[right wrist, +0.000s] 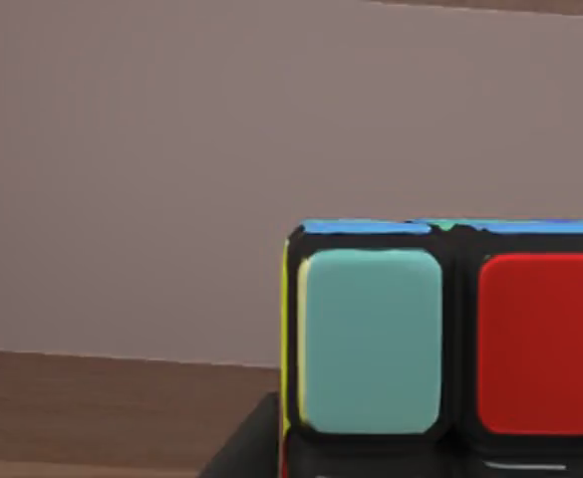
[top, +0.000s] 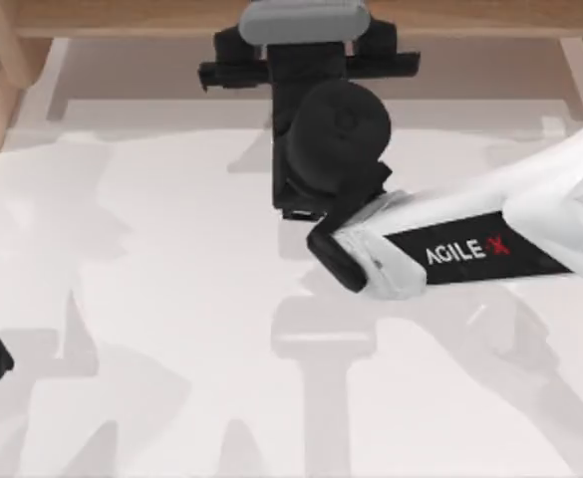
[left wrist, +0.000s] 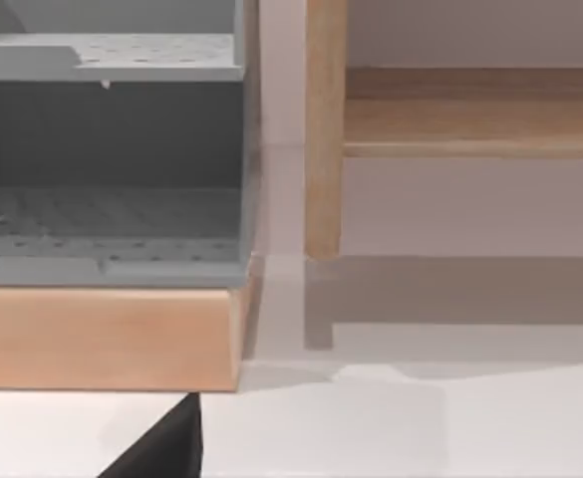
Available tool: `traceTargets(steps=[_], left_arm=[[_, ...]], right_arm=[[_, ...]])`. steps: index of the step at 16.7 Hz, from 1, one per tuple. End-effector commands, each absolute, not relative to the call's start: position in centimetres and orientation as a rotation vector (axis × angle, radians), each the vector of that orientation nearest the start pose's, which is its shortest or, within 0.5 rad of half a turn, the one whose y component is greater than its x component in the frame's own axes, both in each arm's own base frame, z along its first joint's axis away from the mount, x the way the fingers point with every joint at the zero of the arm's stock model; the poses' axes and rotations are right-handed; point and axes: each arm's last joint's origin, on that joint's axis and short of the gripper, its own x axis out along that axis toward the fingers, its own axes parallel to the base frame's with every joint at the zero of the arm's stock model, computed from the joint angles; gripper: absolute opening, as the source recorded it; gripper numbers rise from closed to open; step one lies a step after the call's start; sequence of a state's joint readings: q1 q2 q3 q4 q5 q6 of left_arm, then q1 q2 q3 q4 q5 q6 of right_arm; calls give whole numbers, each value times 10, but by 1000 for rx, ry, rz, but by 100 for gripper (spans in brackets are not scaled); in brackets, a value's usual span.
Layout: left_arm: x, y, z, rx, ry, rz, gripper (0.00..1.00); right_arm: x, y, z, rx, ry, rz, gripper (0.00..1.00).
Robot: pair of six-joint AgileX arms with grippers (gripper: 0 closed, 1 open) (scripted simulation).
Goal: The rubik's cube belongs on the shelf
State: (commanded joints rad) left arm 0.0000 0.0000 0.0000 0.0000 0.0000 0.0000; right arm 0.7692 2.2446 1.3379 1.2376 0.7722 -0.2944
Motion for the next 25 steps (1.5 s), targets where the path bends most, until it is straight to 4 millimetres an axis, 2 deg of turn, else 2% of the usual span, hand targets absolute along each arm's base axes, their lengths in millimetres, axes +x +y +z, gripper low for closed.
traceTargets(steps=[10,17,20,25], left_arm=[[106,-1,160,0,0,0,100],[106,-1,160,0,0,0,100],[106,-1,160,0,0,0,100],[106,-1,160,0,0,0,100]], right_arm=[[355,309,145,-4,-199,-11,0],[355,311,147,0,-202,-8,0],[367,311,154,5,-208,-6,0],[412,311,160,-4,-201,-7,0]])
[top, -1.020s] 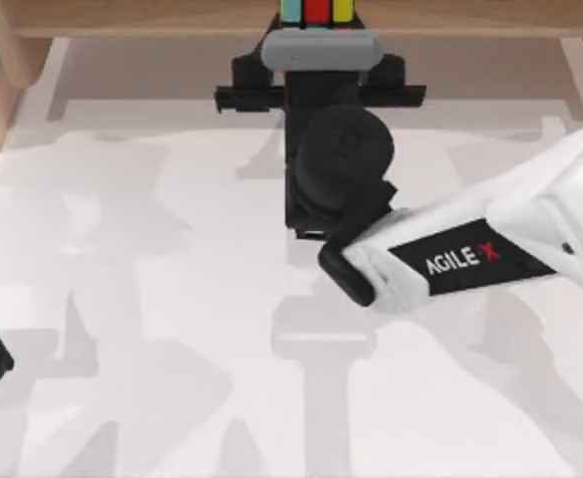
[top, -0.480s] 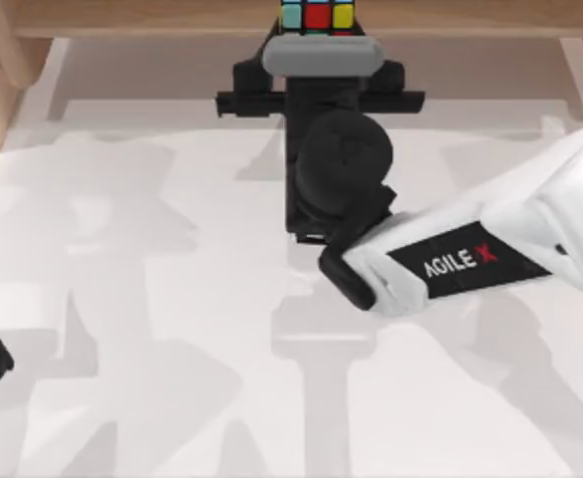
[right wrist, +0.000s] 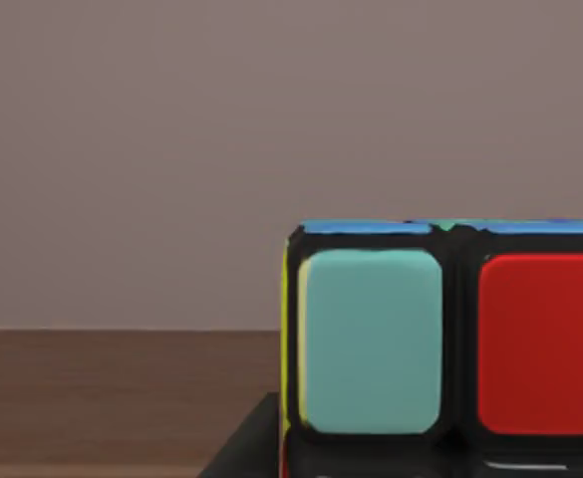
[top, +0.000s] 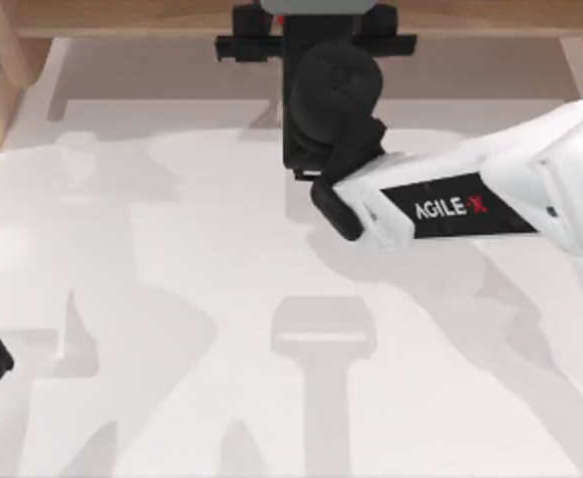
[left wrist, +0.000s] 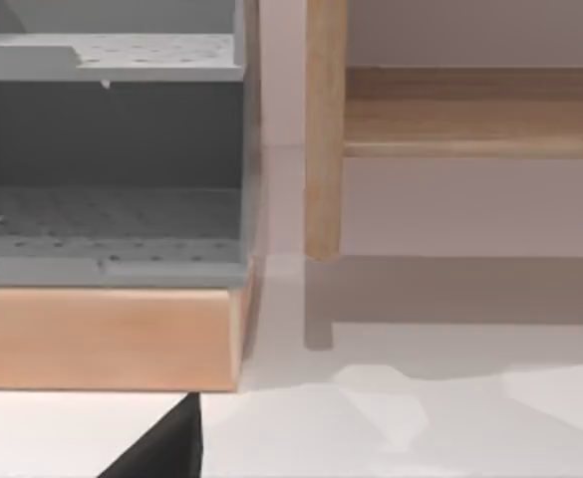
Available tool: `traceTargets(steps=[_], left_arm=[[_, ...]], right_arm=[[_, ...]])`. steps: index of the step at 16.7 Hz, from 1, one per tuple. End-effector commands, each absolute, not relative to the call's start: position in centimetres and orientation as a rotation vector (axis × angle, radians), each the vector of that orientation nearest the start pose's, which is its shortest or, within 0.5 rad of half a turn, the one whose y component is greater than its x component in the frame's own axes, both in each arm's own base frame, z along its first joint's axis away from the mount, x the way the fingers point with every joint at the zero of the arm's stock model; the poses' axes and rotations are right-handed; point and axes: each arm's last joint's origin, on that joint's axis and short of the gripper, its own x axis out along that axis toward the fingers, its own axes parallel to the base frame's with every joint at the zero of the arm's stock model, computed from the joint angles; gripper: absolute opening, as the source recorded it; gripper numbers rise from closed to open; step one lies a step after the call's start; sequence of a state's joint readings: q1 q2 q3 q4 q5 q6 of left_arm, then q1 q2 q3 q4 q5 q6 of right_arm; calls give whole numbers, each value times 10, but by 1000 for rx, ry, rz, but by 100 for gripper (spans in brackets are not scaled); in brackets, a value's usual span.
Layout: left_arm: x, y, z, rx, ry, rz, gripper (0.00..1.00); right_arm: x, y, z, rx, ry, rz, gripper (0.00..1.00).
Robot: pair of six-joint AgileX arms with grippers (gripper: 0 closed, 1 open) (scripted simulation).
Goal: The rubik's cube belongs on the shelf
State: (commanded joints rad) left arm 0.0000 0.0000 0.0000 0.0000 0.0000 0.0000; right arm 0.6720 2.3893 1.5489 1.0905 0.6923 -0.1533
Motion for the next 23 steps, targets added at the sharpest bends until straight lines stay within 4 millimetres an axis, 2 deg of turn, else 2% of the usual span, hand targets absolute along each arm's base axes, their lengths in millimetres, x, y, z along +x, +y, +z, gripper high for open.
traceTargets(steps=[5,11,23], left_arm=[[106,-1,160,0,0,0,100],[106,-1,160,0,0,0,100],[106,-1,160,0,0,0,100]], right_arm=[[449,309,159,-4,-200,-10,0],[454,309,158,-4,-199,-11,0],[454,309,158,-4,-199,-11,90]])
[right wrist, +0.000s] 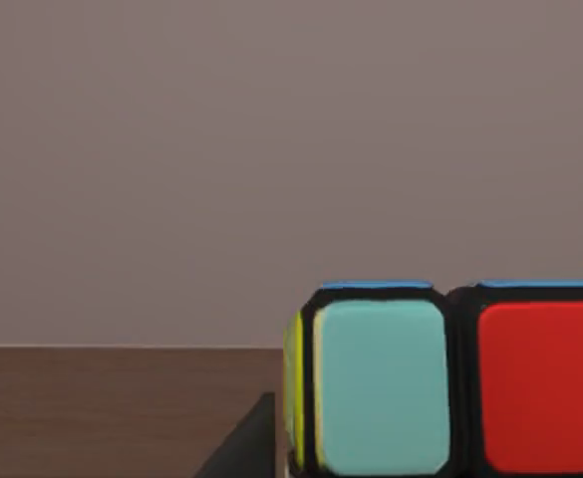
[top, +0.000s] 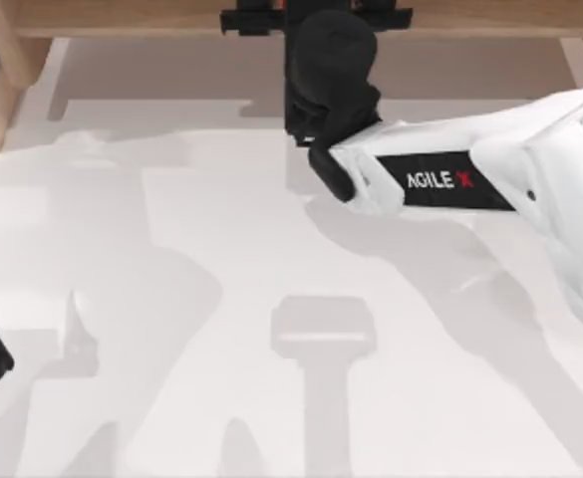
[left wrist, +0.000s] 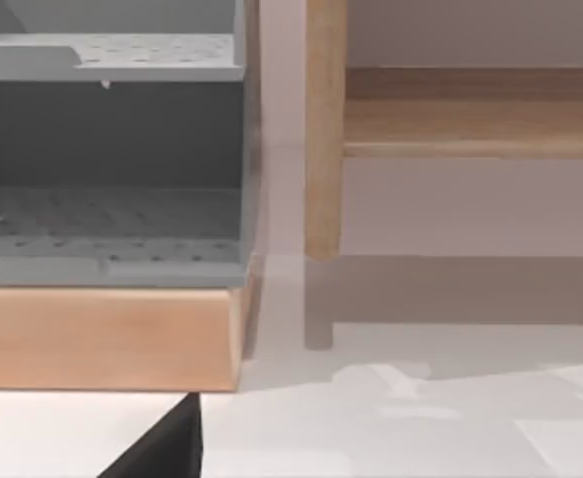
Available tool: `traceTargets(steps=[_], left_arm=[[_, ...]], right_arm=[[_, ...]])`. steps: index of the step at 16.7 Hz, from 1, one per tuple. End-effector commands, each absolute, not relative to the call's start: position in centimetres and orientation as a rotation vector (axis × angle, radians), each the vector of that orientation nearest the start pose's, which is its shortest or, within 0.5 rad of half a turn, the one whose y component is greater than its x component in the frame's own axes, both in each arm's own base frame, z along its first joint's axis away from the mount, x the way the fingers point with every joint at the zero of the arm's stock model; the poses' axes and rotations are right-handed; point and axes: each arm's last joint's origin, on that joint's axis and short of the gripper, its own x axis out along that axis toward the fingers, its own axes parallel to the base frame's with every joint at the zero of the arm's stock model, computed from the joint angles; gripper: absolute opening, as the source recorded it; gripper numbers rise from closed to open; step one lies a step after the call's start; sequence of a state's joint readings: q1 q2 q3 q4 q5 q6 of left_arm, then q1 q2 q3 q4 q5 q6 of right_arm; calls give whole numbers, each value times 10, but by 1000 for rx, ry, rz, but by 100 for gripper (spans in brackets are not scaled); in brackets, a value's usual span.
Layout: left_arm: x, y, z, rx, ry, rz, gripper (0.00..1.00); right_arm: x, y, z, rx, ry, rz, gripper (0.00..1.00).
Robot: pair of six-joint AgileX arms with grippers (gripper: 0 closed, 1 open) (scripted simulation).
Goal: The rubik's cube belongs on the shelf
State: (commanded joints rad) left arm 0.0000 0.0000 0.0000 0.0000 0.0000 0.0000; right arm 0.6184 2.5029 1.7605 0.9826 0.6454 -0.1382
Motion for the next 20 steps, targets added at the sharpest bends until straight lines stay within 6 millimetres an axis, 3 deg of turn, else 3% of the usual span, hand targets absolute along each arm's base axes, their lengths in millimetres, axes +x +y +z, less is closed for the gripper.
traceTargets(steps=[2,11,13,16,20], left_arm=[[106,-1,160,0,0,0,100],[106,-1,160,0,0,0,100],[106,-1,160,0,0,0,100],[106,-1,160,0,0,0,100],[106,-1,160,0,0,0,100]], right_arm=[[454,309,158,-4,-199,-11,100],[453,311,158,-3,-199,-7,100],[453,303,161,-19,-212,-4,100],[454,272,175,-85,-260,4,100],[450,195,198,-264,-364,-12,100]])
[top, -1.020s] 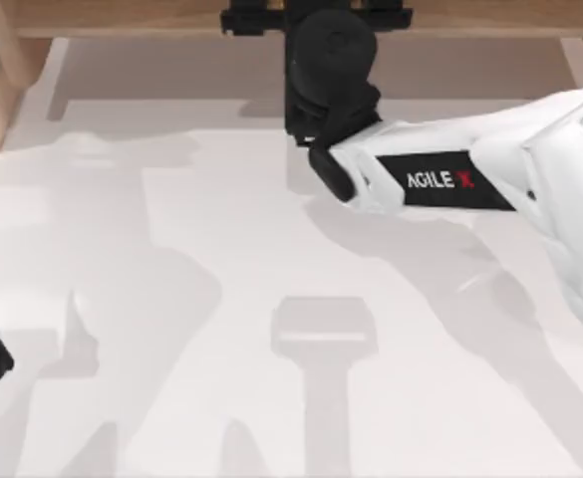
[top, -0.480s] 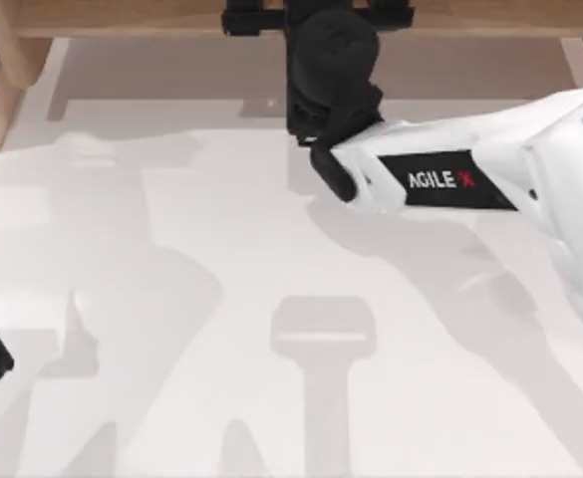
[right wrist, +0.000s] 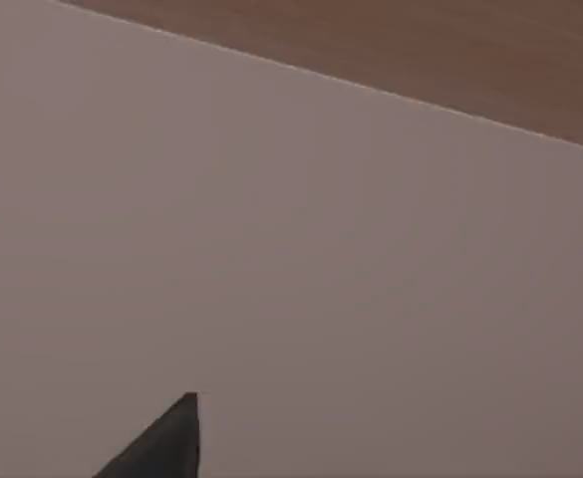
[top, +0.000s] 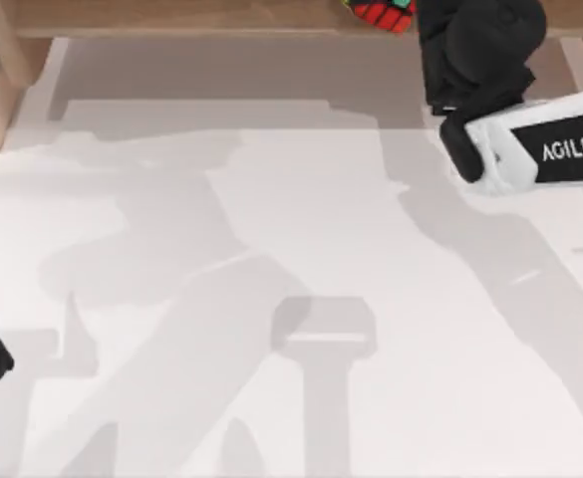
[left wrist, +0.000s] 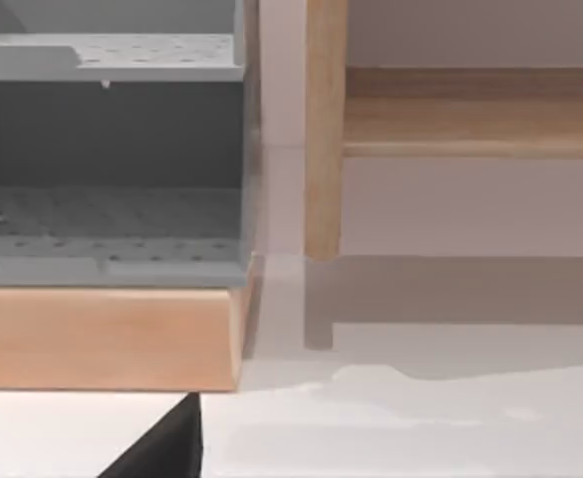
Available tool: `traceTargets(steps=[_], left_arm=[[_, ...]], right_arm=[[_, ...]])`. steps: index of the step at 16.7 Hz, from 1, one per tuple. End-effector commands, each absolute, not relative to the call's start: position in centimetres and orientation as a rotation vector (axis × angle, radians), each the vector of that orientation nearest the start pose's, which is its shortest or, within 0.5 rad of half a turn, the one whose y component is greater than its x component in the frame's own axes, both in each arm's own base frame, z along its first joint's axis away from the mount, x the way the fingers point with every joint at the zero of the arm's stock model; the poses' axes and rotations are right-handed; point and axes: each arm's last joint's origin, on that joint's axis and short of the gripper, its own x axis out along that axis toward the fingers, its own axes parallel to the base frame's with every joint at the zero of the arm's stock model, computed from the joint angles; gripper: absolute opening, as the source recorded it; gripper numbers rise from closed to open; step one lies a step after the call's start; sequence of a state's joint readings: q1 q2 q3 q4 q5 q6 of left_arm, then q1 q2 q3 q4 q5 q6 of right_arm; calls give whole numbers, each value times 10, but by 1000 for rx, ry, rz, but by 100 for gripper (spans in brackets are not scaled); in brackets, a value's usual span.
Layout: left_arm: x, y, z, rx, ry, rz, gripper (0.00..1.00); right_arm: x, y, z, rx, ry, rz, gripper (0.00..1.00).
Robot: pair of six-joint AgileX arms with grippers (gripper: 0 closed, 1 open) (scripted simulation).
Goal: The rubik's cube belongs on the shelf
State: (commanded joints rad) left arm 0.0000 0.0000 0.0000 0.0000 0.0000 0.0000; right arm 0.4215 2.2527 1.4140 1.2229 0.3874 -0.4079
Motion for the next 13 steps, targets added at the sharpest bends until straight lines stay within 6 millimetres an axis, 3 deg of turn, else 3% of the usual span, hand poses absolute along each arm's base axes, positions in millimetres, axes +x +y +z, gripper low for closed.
traceTargets(steps=[3,6,10,13], left_arm=[[106,-1,160,0,0,0,100],[106,-1,160,0,0,0,100],[106,-1,160,0,0,0,100],[106,-1,160,0,0,0,100]], right_arm=[[435,119,213,-468,-446,-63,100],[408,32,219,-725,-490,-155,100],[350,-77,210,-1103,-430,-298,100],[298,-137,191,-1353,-302,-359,100]])
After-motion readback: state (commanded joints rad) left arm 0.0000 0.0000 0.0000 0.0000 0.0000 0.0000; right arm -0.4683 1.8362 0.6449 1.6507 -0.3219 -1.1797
